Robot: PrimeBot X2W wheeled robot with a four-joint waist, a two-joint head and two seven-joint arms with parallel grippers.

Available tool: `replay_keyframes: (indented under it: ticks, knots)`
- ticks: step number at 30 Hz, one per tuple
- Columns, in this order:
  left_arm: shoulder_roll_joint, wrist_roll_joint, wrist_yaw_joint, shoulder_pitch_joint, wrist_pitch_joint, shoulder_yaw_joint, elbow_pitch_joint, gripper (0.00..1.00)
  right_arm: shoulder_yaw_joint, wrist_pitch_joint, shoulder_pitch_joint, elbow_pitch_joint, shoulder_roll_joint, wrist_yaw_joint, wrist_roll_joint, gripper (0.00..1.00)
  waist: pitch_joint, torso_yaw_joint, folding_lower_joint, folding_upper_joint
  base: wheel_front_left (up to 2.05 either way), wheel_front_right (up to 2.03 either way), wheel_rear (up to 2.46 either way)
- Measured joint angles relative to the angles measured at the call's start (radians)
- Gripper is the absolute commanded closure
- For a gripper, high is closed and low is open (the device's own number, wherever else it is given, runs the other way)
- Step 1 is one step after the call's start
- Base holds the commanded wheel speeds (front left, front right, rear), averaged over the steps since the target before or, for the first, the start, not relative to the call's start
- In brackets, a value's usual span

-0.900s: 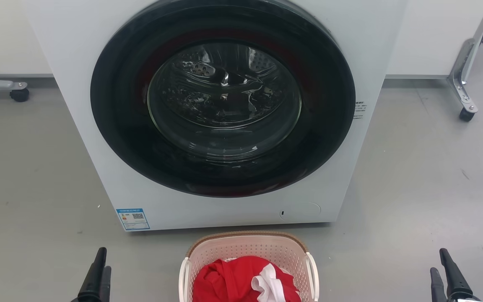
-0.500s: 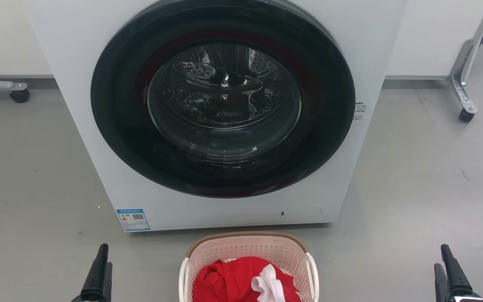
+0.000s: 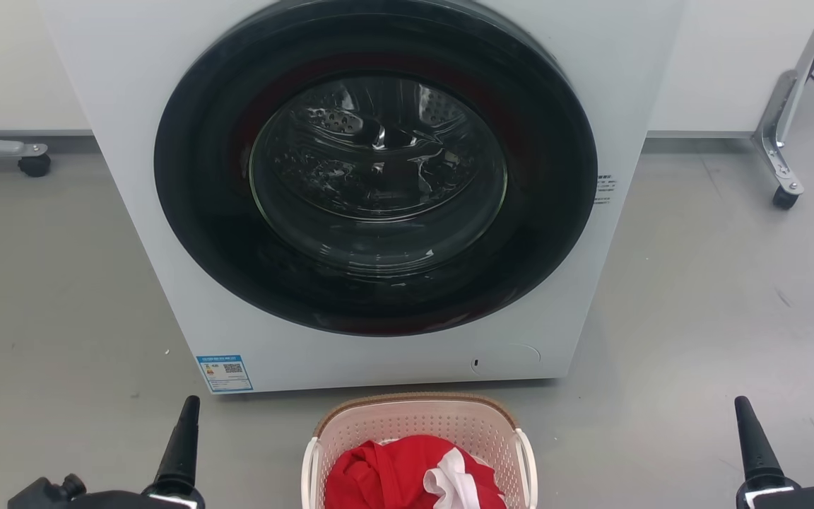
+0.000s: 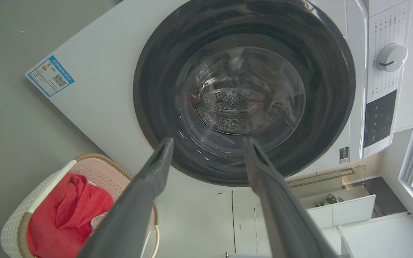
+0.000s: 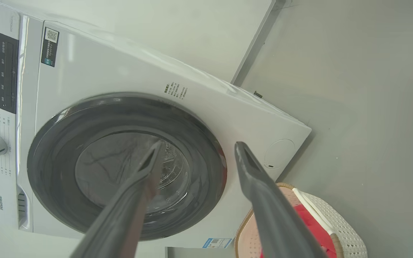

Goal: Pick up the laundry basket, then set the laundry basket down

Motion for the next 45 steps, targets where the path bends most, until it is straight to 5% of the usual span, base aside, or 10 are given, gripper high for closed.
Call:
replay_keyframes:
  ticks: [45]
  knots:
    - [0.083, 0.679, 0.154, 0.043, -0.160, -0.236, -0.063, 0.00, 0.233, -0.161, 0.019, -0.017, -0.115, -0.131, -0.704, 0.00, -0.015, 0.005, 0.0000, 0.0002, 0.00, 0.00, 0.00]
